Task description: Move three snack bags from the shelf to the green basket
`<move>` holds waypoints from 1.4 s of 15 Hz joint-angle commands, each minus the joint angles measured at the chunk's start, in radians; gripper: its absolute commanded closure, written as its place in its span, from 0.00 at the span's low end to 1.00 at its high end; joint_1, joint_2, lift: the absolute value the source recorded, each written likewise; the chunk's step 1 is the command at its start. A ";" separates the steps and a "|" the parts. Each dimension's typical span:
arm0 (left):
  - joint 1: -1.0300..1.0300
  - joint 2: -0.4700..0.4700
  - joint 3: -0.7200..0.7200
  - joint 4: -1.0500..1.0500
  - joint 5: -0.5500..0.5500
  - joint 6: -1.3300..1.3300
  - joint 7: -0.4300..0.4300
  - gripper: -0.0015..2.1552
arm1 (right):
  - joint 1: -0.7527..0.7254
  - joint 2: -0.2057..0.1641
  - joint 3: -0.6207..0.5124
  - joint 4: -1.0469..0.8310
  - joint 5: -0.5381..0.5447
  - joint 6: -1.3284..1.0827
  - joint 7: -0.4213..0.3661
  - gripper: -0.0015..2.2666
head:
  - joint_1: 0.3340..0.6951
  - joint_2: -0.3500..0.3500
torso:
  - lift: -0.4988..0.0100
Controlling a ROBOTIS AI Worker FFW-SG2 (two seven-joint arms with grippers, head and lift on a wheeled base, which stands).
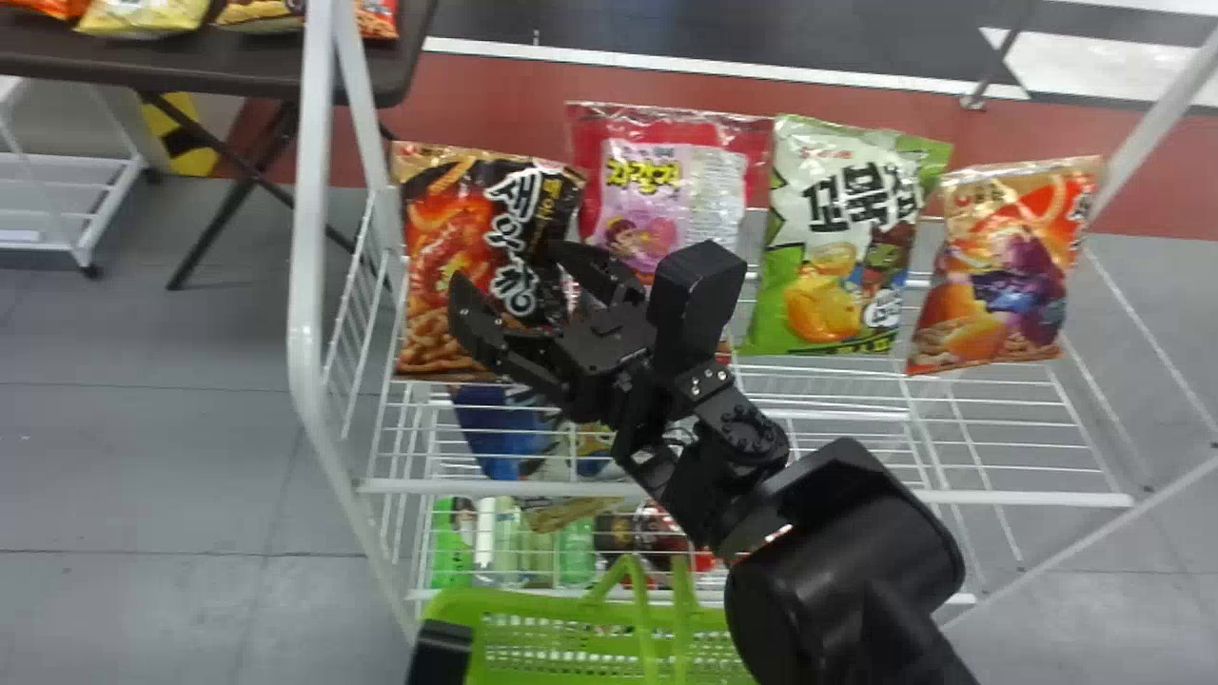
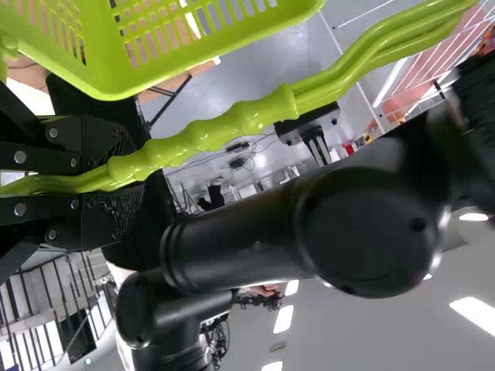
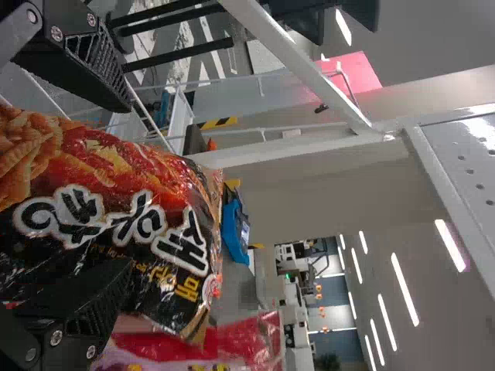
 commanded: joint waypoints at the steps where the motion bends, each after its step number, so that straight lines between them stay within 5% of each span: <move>1: -0.002 -0.003 0.000 0.005 0.000 -0.004 -0.002 0.95 | -0.041 0.014 0.008 0.030 0.005 0.070 0.000 0.13 | 1.00 0.42 | 0.90; 2: -0.004 -0.003 0.002 0.005 0.000 -0.008 -0.003 0.95 | -0.056 0.017 0.012 0.036 0.005 0.101 0.000 0.14 | 1.00 0.43 | 0.90; 3: -0.005 -0.003 0.003 0.007 0.000 -0.011 -0.005 0.95 | -0.069 0.019 0.015 0.036 0.013 0.135 0.008 0.29 | 1.00 0.44 | 0.90; 4: -0.010 -0.003 0.003 0.009 0.002 -0.011 -0.003 0.95 | -0.073 0.019 0.015 0.027 0.010 0.171 0.015 0.67 | 1.00 0.44 | 0.90; 5: -0.011 -0.003 0.002 0.009 0.000 -0.011 -0.003 0.95 | -0.067 0.017 0.014 0.004 0.007 0.187 0.015 0.91 | 1.00 0.45 | 0.90; 7: -0.011 -0.001 0.002 0.007 0.000 -0.008 -0.003 0.95 | -0.060 0.009 0.006 -0.033 -0.001 0.242 0.032 0.99 | 1.00 0.47 | 0.90; 13: -0.013 0.001 0.008 0.007 0.005 -0.008 -0.008 0.95 | 0.000 -0.015 -0.048 -0.214 -0.019 0.352 0.041 0.99 | 1.00 0.45 | 0.90; 17: -0.023 0.002 0.013 0.007 -0.001 -0.008 0.000 0.95 | 0.109 -0.121 -0.173 -0.555 -0.062 0.678 0.054 0.99 | 1.00 0.42 | 0.90; 21: -0.043 0.005 0.013 0.012 -0.001 -0.008 0.004 0.95 | 0.256 -0.216 -0.474 -0.820 -0.219 0.990 0.087 0.99 | 1.00 0.21 | 0.90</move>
